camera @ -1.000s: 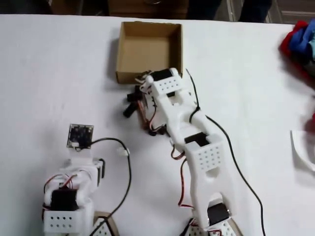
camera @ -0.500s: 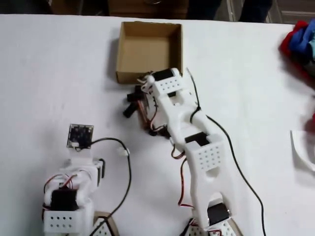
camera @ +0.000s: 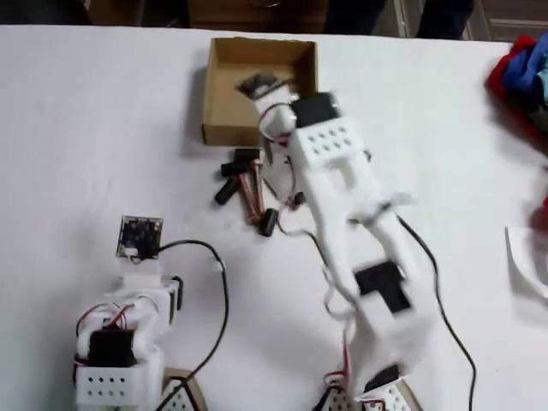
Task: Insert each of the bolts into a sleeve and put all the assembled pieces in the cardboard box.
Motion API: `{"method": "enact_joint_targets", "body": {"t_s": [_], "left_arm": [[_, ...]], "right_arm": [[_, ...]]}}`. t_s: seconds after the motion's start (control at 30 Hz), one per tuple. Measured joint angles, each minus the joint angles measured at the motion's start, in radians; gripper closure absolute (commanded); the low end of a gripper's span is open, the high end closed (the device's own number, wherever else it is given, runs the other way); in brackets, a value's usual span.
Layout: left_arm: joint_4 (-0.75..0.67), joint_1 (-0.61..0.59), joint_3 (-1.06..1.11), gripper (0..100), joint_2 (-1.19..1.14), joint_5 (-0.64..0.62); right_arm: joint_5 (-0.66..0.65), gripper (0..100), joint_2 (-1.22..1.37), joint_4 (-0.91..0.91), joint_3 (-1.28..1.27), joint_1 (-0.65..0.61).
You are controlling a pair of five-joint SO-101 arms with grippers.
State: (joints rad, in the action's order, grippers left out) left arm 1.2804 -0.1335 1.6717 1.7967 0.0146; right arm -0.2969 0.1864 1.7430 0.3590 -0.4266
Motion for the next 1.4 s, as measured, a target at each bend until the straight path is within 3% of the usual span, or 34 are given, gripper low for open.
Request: {"method": "enact_joint_targets", "body": {"t_s": [0.4, 0.77, 0.87, 1.03, 1.17, 1.4], "left_arm": [[0.0, -0.002, 0.0, 85, 0.0, 0.0], [-0.018, 0.058, 0.0, 84, 0.0, 0.008], [-0.112, 0.006, 0.0, 84, 0.0, 0.161], [-0.411, -0.189, -0.003, 84, 0.0, 0.609], [-0.575, -0.19, -0.003, 84, 0.0, 0.571], [-0.601, 0.061, -0.104, 84, -0.025, 0.543]], "right_arm": [[-0.066, 97.7, -0.733, -0.086, -0.723, 0.133], [-0.149, 97.7, -0.842, -0.216, -1.003, 0.252], [-0.149, 97.7, -0.847, -0.218, -1.017, 0.264], [-0.149, 97.7, -0.852, -0.219, -1.017, 0.265], [-0.149, 97.7, -0.852, -0.247, -1.017, 0.304], [-0.149, 97.7, -0.852, -0.328, -1.017, 0.531]]}}
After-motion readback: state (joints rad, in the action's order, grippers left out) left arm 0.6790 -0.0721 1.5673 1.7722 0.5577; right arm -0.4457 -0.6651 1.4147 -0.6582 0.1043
